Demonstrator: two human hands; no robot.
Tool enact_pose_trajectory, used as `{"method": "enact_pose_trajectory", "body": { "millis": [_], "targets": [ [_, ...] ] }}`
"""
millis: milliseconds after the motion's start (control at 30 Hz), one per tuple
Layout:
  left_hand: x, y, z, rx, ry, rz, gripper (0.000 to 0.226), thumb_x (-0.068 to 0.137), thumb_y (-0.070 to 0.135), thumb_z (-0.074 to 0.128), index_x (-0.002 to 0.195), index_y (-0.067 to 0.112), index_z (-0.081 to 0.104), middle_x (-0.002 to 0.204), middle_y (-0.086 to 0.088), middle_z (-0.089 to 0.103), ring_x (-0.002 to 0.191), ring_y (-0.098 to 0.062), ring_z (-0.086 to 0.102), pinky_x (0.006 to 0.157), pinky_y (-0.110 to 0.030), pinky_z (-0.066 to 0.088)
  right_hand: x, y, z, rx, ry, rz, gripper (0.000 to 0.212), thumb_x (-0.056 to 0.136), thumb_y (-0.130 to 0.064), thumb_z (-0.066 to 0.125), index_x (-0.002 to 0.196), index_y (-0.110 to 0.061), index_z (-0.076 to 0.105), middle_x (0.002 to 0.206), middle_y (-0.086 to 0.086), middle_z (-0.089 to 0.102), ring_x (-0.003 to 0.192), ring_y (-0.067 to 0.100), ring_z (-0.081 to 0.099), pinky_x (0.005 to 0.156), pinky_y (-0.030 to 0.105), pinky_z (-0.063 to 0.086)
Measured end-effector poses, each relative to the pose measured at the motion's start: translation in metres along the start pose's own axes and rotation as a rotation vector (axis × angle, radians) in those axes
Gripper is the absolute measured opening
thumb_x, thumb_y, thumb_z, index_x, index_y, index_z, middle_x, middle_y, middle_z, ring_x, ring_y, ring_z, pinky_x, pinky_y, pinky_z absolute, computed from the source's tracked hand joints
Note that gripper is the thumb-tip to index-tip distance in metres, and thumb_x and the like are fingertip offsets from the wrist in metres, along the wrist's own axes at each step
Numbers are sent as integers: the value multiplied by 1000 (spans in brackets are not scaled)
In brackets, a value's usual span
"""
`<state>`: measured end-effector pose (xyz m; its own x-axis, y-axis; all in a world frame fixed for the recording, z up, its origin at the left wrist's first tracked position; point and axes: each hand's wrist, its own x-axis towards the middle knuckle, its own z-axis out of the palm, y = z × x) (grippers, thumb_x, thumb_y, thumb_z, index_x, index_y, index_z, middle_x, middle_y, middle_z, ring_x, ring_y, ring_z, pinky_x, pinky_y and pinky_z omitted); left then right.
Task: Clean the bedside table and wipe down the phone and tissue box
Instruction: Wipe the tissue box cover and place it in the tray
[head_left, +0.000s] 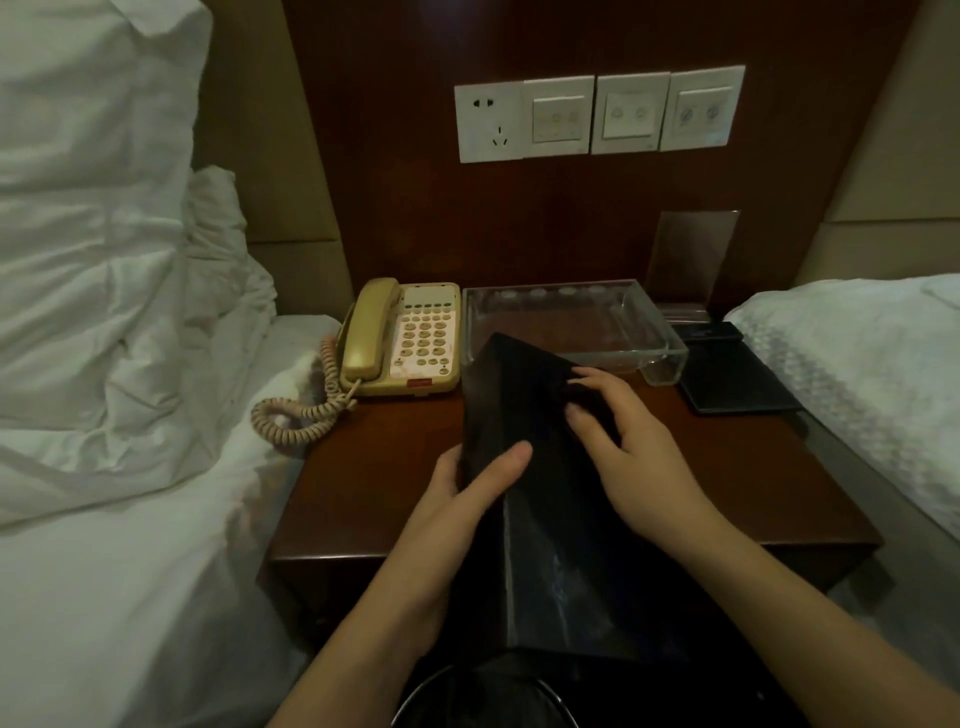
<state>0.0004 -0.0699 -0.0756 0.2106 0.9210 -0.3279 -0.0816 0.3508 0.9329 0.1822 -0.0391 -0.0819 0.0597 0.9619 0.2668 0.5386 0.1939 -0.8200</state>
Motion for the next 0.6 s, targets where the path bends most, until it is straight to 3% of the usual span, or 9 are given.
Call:
{"method": "enact_pose_trajectory", "body": {
  "millis": [67,167,300,367,467,600],
  "targets": [
    [0,-1,5,-76,25,-2,71,64,61,78,129,42,58,111,9,75,92,-12,76,80,-33,60,1,0,1,-26,4,10,31,101,-31,51,132,-37,51,141,-20,47,130,-1,42,113,32,37],
    [1,-5,12,-101,108,52,51,81,56,69,127,37,60,108,12,73,81,2,73,61,-17,55,-2,-9,3,-56,-19,4,31,101,-33,50,132,-38,51,141,-22,47,129,-3,42,113,33,38],
    [6,-6,11,-115,164,127,33,93,48,60,115,24,66,91,12,71,66,11,67,50,-5,46,-40,-30,11,-115,-123,-96,31,96,-41,49,127,-45,51,144,-36,37,132,-15,33,112,26,35],
    [8,-9,10,-137,148,142,36,90,45,64,116,20,68,86,9,76,72,6,71,54,-7,48,-72,-36,12,-108,-182,-153,29,95,-46,48,122,-54,49,146,-41,31,139,-16,23,116,25,28],
    [5,-12,9,-145,93,141,54,76,53,68,123,25,66,99,7,78,89,-7,75,65,-18,56,-107,-39,6,-61,-269,-152,33,86,-57,41,119,-63,44,143,-51,22,139,-22,9,114,19,18],
    [4,-14,9,-127,109,181,57,75,58,66,124,28,66,109,7,76,95,-6,74,75,-22,55,-96,-34,2,-21,-264,-176,26,92,-48,48,118,-52,53,144,-43,33,141,-16,19,117,27,25]
  ]
}}
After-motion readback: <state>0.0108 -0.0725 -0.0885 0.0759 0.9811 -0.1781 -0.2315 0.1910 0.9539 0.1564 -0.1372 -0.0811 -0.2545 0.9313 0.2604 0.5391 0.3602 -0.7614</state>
